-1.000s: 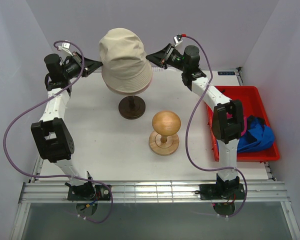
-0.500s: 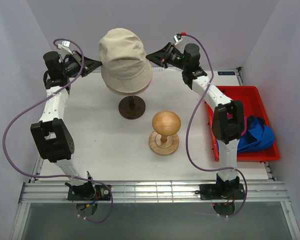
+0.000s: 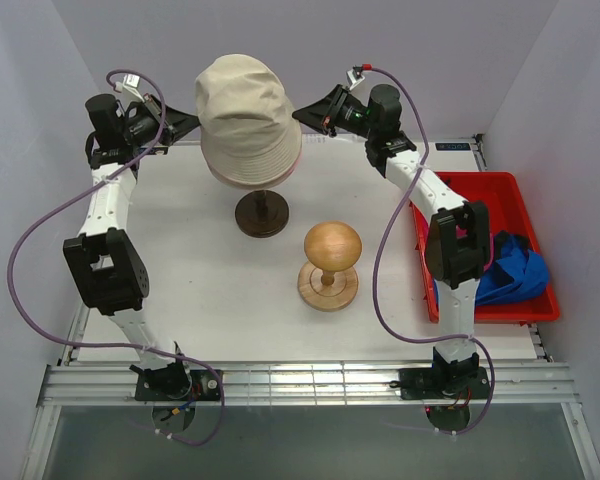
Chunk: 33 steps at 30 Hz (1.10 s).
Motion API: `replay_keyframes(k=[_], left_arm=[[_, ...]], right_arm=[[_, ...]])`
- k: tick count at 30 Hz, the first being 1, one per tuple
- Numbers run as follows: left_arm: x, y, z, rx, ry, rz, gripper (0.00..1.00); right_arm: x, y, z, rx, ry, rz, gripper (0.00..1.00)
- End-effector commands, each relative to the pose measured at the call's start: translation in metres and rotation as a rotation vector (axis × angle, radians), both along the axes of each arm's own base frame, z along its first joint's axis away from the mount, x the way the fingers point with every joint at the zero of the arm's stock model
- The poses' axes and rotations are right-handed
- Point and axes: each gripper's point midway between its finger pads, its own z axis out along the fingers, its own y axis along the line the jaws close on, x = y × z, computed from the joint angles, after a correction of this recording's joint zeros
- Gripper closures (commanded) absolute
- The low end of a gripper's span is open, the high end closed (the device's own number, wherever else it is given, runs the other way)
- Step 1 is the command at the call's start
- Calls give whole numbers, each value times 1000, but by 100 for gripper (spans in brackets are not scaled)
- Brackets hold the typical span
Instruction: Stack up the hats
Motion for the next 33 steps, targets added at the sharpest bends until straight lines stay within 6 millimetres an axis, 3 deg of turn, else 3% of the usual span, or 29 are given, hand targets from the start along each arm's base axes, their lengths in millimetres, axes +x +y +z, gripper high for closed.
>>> replay_keyframes(k=[1, 11, 16, 20, 22, 23, 25, 27, 33], left_arm=[[13, 13, 8, 0, -22, 42, 100], [27, 15, 14, -22, -41, 35, 100], [20, 13, 23, -11, -63, 32, 95], [14, 14, 40, 3, -97, 39, 77], [9, 15, 52, 9, -120, 50, 62], [7, 16, 57, 15, -134, 54, 58], [3, 19, 70, 24, -164, 69, 49], [-1, 23, 73, 26, -156, 83, 45], [-19, 39, 106, 37, -217, 128, 40]], right_arm=[[-11, -7, 7, -30, -13, -3, 92], [-22, -4, -18, -51, 16, 8, 92], [-23, -4, -9, -47, -1, 7, 92], [-25, -6, 4, -48, -22, 0, 83], [-26, -7, 14, -48, -41, -4, 73], [-26, -8, 17, -47, -47, -6, 64], [-27, -8, 23, -43, -55, -9, 57], [-29, -11, 29, -41, -62, -15, 48], [-36, -24, 43, -69, -80, -61, 41]])
